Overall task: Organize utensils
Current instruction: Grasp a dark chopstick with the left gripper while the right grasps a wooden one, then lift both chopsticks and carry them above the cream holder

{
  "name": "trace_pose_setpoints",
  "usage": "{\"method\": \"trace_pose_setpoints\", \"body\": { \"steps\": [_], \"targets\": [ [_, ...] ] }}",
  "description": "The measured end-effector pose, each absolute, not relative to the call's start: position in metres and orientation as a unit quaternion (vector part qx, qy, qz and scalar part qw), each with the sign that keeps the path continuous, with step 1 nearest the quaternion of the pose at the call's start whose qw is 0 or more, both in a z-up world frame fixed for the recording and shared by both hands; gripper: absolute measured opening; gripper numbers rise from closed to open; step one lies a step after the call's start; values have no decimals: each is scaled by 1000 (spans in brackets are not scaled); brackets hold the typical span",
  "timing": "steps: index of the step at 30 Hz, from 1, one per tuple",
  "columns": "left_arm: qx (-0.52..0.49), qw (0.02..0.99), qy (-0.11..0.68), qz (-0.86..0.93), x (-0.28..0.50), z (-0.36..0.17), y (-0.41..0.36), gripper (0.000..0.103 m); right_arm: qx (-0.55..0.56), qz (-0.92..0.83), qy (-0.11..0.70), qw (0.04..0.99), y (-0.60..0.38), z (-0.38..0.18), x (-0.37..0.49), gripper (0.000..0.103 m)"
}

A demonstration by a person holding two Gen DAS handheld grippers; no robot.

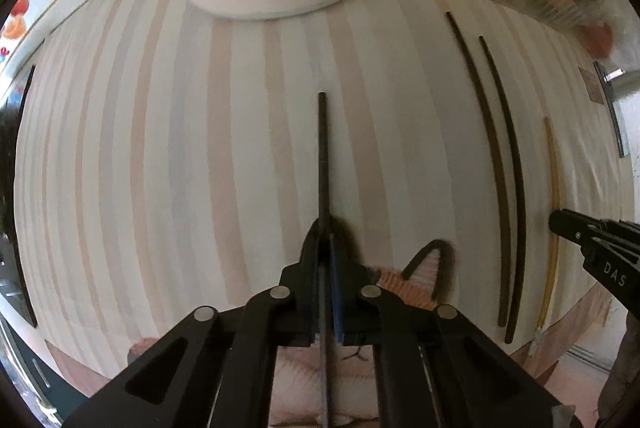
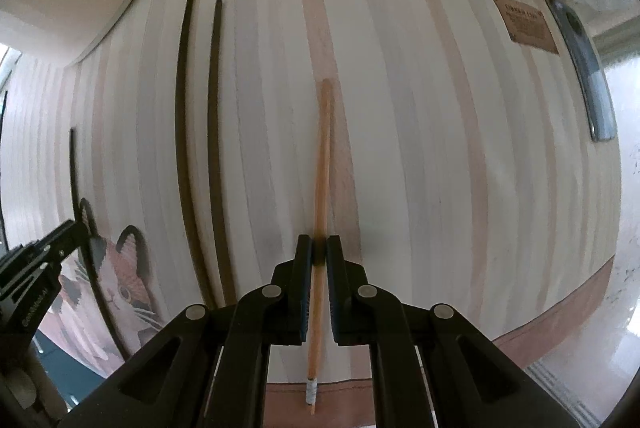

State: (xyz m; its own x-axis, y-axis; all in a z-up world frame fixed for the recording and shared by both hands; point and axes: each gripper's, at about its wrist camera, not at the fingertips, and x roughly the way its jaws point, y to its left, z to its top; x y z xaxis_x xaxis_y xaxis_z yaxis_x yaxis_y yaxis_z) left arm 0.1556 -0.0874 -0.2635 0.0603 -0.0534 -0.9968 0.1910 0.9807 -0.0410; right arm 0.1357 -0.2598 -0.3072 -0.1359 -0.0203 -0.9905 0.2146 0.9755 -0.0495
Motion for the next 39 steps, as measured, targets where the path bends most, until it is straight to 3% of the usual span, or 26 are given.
{"method": "trace_pose_setpoints", "body": {
  "steps": [39],
  "targets": [
    [63, 729, 676, -83, 156, -263, -96, 3, 39, -78, 756, 648, -250, -313, 141, 8]
  ]
}}
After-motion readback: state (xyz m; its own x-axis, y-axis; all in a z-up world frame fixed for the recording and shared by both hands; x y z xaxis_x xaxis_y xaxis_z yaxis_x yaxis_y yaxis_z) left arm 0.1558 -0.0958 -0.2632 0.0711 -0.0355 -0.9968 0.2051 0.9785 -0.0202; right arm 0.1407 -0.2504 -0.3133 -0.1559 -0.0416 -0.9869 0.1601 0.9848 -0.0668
